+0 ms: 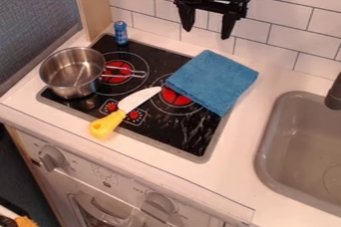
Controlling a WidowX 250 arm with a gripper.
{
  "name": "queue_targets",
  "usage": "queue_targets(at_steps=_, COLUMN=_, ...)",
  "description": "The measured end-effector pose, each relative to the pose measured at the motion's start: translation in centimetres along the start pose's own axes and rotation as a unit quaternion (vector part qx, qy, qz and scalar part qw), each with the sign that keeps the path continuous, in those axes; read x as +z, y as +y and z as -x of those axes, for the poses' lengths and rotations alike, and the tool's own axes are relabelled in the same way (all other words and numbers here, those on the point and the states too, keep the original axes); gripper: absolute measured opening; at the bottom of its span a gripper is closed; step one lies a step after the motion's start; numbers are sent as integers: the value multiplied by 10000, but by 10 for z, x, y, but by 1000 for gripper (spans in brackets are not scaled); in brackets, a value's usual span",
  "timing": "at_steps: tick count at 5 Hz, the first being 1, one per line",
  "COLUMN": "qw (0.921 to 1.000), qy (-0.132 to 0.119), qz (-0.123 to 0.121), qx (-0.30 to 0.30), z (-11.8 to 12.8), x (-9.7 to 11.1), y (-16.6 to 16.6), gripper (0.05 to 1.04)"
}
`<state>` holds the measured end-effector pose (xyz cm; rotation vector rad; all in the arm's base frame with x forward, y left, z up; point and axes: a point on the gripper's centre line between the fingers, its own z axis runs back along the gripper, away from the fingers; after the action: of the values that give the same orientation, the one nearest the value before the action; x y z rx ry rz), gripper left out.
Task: Put the silver pot on the blue cloth
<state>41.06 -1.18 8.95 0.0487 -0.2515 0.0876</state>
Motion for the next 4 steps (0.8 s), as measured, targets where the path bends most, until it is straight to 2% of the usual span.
queue_targets(at_steps=1, qw=9997, qy=227, qz=-34, qx=22, z=8, x=-14, y=1, gripper=999)
queue_targets(at_steps=2, qw=9978, qy=510, qz=-144, qx=393, z=23, x=-25, y=18, gripper=998)
queue_targets(at_steps=3, qw=9927, qy=608, qz=-258, qx=1012, z=28, x=-29, y=48, gripper=998)
queue_targets(at_steps=4, qw=9905, qy=418, qz=-364, qx=1257, z=23, x=-17, y=63, gripper=998)
